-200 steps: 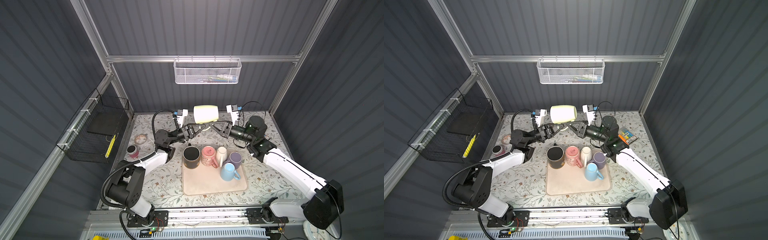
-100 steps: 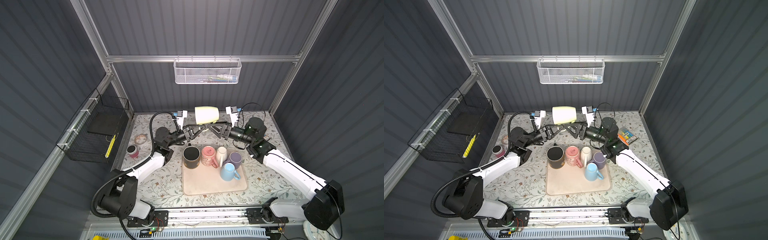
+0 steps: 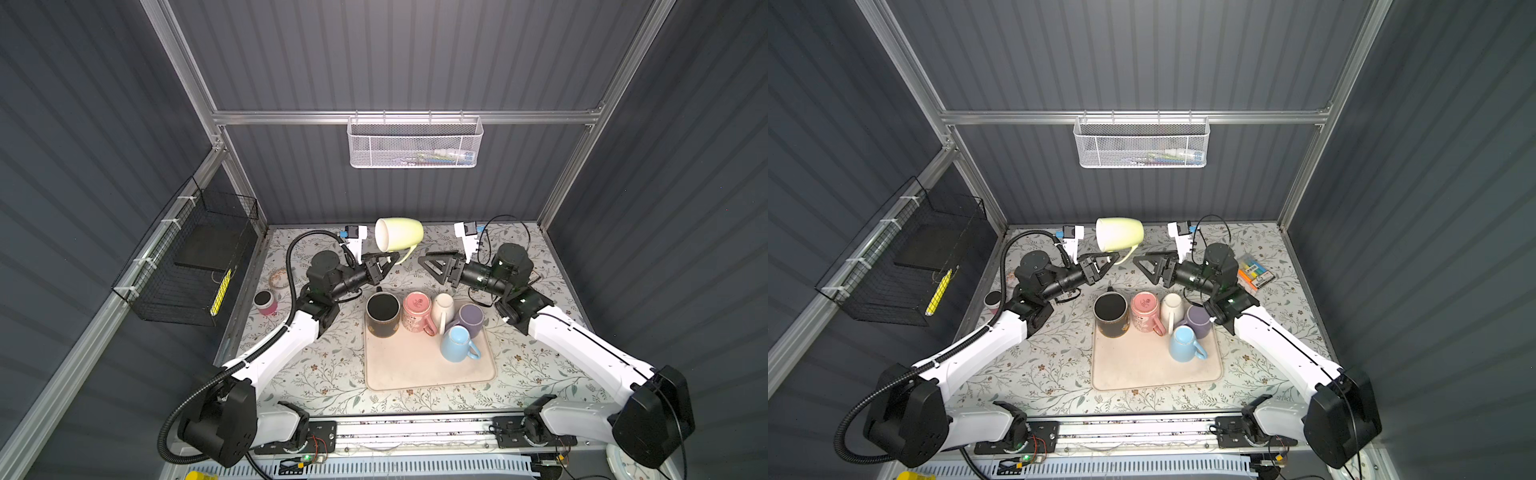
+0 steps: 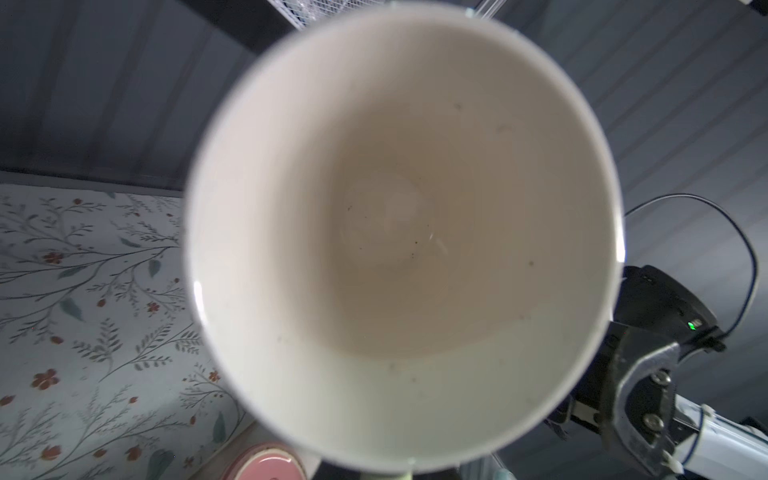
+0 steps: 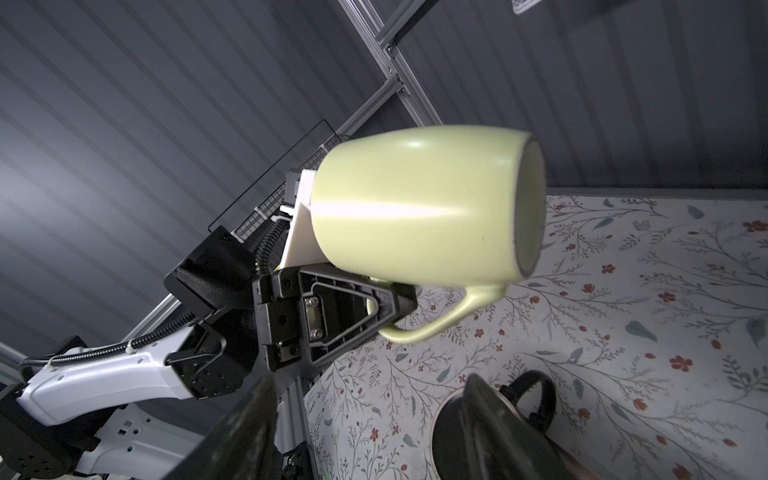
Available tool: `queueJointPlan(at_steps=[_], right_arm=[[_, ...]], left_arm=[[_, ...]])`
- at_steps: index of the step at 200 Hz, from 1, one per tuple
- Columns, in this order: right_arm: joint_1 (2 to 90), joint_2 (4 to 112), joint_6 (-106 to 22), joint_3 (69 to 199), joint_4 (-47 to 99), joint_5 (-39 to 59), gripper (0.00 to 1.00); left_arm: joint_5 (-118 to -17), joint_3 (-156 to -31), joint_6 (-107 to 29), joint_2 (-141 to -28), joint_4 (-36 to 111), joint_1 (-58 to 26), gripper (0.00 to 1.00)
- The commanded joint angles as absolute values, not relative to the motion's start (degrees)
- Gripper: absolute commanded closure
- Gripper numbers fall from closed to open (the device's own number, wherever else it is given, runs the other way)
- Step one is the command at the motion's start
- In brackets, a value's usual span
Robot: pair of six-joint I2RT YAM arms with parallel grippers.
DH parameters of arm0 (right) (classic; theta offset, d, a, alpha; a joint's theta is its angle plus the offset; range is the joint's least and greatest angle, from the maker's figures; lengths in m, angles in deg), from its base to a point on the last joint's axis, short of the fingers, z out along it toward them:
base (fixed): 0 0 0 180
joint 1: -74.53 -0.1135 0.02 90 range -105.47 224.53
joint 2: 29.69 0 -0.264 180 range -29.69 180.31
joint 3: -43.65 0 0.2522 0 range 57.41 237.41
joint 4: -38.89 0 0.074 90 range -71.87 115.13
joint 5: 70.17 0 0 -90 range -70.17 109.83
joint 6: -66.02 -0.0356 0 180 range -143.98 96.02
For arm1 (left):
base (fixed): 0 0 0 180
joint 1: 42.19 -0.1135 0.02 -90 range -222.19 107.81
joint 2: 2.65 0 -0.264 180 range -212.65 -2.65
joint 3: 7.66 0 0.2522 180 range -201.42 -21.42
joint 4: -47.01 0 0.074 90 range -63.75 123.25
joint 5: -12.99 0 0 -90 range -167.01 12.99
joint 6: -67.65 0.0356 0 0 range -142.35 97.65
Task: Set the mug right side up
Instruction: 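Open the right gripper and pull the left gripper back holding the mug upright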
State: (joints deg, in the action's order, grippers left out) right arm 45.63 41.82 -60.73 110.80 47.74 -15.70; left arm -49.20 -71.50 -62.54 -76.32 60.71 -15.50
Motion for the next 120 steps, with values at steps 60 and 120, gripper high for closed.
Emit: queueJointPlan(at_steps=[60,120], right_arm=[[45.93,35.96,-56.24,106.18,42.79,-10.99,0.31],[45.89,30.75,-54.5,103.57,36.12,-7.02,0.32]], left_arm=[[-75.47,-83.41,-42.87,-71.6,30.62,-15.56,1.0],[-90.15,-96.34,-36.62,-79.31,10.77,-15.57,1.0]])
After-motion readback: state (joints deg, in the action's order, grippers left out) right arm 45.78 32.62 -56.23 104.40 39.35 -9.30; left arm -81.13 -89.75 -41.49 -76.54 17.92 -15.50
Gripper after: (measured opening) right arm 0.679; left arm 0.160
